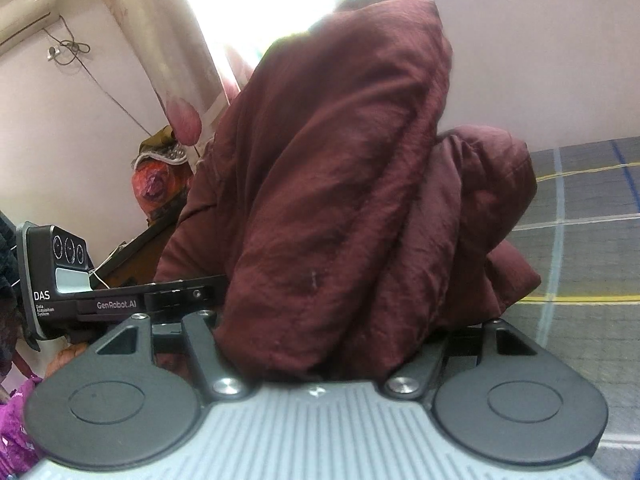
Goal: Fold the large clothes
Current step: 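Carry the maroon jacket bundle with both tools toward the bed's other end, then lower the bundle onto the bed and open both tools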
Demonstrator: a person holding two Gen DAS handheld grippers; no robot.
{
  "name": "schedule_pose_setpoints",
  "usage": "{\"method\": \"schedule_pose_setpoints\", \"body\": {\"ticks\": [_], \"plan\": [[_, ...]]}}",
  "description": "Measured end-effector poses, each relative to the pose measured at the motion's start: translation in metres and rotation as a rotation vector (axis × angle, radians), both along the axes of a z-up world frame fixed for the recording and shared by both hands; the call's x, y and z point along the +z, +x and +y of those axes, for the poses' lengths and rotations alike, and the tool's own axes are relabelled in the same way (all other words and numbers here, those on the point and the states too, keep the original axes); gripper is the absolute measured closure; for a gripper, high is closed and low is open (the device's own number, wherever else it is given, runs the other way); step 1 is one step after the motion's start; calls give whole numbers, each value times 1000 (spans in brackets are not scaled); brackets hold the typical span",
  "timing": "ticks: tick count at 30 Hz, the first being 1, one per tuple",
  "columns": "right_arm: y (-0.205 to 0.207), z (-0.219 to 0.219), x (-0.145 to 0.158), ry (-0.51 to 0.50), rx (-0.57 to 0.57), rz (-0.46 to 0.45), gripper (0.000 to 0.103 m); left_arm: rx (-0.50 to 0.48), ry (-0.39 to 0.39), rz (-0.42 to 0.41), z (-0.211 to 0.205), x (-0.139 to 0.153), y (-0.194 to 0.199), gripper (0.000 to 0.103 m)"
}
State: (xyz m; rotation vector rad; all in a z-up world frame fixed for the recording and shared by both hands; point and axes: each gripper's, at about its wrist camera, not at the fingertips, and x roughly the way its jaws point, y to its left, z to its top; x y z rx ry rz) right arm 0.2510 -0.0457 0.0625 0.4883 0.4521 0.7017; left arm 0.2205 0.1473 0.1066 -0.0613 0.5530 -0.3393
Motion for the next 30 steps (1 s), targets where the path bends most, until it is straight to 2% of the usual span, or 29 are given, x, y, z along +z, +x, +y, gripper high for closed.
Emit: {"method": "schedule_pose_setpoints", "body": {"ticks": [8,13,16,18,20,21,23,27,30], "plan": [[17,-16,-17,-6,22,33,34,35,9,41,15,-18,29,0],[29,-45,-42,13,21,91,34,30,-35,77,30,-35,42,0],[33,-64,-59,48,32,134,27,21,-40,70,33,-39,39,0],[35,-76,-71,84,43,174,17,18,-53,68,36,-39,37,0],[39,-87,-77,111,59,216,13,22,-83,70,42,-40,35,0],[39,-92,-78,111,56,230,6,28,-103,74,46,-40,33,0],[36,-101,-79,122,56,256,0,42,-126,76,51,-38,29,0],[13,-127,-68,160,-4,235,0,70,-109,32,52,-29,11,0],[-5,-144,-57,167,-69,211,0,84,-114,32,55,-25,6,0]]}}
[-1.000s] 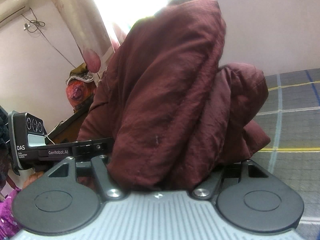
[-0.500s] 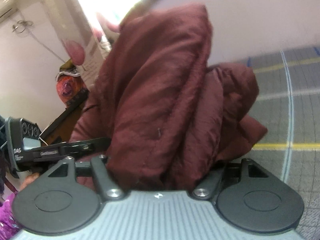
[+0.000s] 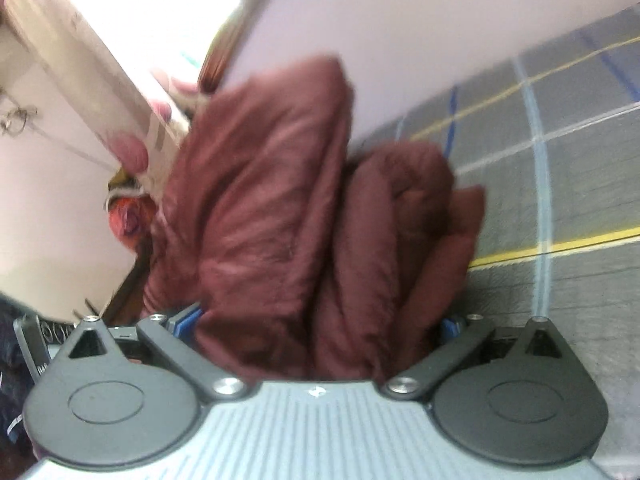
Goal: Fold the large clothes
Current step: 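Lower the bundle onto the bed and open both tools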
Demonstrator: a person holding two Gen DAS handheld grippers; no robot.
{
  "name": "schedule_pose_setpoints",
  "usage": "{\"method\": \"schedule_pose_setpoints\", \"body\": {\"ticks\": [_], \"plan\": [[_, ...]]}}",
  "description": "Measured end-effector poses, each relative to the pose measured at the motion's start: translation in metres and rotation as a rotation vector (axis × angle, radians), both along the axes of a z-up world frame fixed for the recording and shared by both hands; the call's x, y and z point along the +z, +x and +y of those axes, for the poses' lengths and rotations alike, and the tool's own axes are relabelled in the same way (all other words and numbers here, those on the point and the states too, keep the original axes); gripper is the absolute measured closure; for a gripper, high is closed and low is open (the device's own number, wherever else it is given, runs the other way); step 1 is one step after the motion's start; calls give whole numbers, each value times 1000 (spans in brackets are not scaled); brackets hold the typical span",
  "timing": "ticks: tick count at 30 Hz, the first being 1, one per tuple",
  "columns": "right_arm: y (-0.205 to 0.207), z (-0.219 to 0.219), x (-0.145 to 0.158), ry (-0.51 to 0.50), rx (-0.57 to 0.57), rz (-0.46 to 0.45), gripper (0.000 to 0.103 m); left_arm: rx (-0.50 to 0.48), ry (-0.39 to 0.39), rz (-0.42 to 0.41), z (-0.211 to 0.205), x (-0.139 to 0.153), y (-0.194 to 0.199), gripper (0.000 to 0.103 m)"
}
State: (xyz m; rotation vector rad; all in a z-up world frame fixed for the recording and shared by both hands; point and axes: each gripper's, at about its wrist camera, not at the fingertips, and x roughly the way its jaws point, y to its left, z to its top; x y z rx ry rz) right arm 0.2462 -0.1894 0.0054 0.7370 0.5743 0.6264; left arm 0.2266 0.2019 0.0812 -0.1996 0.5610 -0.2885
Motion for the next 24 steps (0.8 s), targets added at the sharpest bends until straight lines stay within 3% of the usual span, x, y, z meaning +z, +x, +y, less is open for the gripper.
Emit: {"method": "schedule_pose_setpoints", "body": {"ticks": [3,5,7,9,10,12,15,18,21,24], "plan": [[-33,-15,28,-132,-135,-89,0,4,-14,11,2,1,-1,0],[-57,-14,54,-224,-238,-202,0,6,-14,7,1,1,-3,0],[-70,-6,87,-278,-225,-321,6,10,-11,2,0,1,-2,0],[-68,13,114,-349,-185,-388,34,17,-14,0,-1,1,-3,0],[-65,25,126,-391,-151,-411,41,19,-16,-1,0,0,-2,0],[-52,55,141,-484,-98,-438,66,23,-18,-3,-1,0,-3,0],[-22,88,134,-619,-89,-387,72,31,-18,-5,0,0,-6,0],[10,101,101,-699,-102,-254,73,28,-21,-20,2,2,-9,0],[18,93,67,-692,-152,-165,74,19,-5,-83,-2,9,-20,0],[15,90,48,-676,-183,-159,74,53,101,-142,-19,15,-30,0]]}}
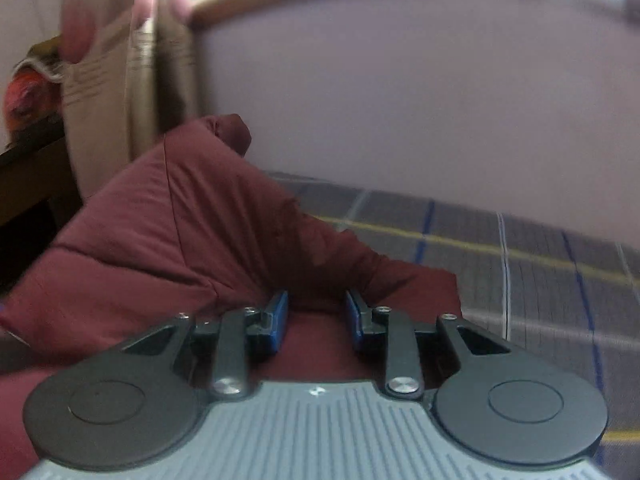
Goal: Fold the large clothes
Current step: 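Lower the bundle onto the bed and open both tools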
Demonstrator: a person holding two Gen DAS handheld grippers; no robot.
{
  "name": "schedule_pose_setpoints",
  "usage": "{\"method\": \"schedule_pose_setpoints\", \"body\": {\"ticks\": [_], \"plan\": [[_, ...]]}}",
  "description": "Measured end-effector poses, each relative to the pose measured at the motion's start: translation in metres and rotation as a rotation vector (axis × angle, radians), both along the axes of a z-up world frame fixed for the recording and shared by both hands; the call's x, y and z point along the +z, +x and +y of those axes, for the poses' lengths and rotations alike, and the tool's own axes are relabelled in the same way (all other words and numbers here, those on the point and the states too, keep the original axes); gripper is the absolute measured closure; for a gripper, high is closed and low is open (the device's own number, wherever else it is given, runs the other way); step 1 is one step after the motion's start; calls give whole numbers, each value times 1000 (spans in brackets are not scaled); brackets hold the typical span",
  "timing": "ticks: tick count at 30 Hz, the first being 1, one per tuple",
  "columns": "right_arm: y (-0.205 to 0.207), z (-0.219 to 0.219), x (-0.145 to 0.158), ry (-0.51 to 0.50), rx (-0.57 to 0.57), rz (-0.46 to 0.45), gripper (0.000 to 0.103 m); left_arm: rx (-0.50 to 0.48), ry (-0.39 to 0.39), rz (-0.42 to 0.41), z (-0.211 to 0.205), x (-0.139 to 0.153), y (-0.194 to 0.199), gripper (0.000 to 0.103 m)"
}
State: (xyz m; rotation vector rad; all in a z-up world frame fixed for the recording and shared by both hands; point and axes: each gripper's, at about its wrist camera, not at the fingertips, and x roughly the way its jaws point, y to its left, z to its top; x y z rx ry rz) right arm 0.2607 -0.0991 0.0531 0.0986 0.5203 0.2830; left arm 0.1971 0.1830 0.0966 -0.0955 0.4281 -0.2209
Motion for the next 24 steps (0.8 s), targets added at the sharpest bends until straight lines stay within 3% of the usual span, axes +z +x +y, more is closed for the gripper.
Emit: {"method": "schedule_pose_setpoints", "body": {"ticks": [4,9,16,19,21,23,24], "plan": [[-4,1,-16,-15,-7,-44,74,48,95,-24,-20,3,-6,0],[14,24,-28,1,-43,-81,74,91,94,-19,-25,4,-12,0],[7,6,-23,95,-28,-96,71,185,124,-7,-27,14,-27,0],[2,8,-13,104,-43,-107,54,174,116,7,-24,16,-33,0],[-6,10,-3,86,-53,-128,17,191,119,15,-24,17,-37,0],[-16,11,10,62,-86,-156,0,222,144,6,-26,18,-40,0],[-21,10,16,68,-90,-176,0,227,153,1,-26,18,-41,0]]}}
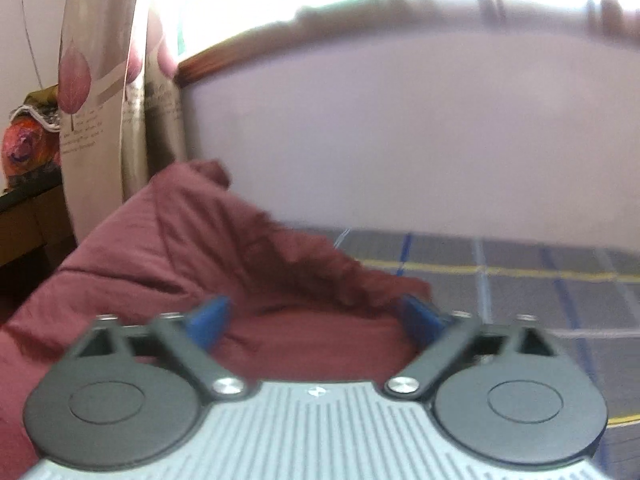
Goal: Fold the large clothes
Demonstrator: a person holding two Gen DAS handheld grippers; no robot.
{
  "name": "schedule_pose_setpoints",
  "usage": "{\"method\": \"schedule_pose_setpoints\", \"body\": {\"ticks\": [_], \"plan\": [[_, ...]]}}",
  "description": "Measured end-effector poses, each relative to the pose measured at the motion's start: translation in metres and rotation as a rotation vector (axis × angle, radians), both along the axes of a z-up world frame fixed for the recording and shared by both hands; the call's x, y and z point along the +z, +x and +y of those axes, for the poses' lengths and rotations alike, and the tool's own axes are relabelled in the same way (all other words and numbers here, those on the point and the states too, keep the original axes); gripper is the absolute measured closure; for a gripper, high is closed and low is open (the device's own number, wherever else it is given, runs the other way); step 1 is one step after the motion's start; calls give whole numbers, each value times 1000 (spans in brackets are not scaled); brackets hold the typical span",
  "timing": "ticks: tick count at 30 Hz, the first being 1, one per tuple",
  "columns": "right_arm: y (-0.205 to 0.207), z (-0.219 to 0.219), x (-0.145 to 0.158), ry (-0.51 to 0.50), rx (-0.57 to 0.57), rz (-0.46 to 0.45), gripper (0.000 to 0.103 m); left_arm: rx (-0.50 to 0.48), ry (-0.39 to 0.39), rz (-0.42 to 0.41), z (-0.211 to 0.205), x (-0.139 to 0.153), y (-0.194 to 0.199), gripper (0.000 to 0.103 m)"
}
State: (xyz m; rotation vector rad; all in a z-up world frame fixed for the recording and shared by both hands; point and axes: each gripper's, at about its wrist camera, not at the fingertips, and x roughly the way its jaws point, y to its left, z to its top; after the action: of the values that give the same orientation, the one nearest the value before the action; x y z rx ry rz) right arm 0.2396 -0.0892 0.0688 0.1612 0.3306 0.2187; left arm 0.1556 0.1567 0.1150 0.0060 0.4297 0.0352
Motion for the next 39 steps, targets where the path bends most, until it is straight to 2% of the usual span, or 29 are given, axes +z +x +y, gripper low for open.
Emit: {"method": "schedule_pose_setpoints", "body": {"ticks": [6,10,12,17,20,23,25,30,33,36,39], "plan": [[-54,-9,22,46,-14,-124,0,18,54,-52,-9,7,-14,0],[-105,-12,18,93,-3,-178,0,20,48,-49,-11,11,-19,0],[-126,-10,15,96,7,-174,0,26,38,-52,-11,12,-24,0],[-170,6,6,-43,19,-141,0,29,65,-88,-19,16,-45,0],[-184,20,5,-140,29,-105,0,47,128,-124,-28,20,-60,0],[-199,29,6,-173,26,-84,0,25,173,-145,-37,24,-74,0],[-210,30,7,-168,23,-81,0,-12,171,-139,-41,29,-83,0],[-222,27,12,-136,-50,-51,0,-62,117,-84,-44,34,-95,0],[-223,28,11,-141,-95,45,0,-125,12,17,-38,31,-94,0],[-224,27,11,-141,-83,140,0,-132,-93,112,-29,19,-93,0],[-224,27,8,-141,-34,233,0,-87,-97,126,-25,7,-99,0]]}}
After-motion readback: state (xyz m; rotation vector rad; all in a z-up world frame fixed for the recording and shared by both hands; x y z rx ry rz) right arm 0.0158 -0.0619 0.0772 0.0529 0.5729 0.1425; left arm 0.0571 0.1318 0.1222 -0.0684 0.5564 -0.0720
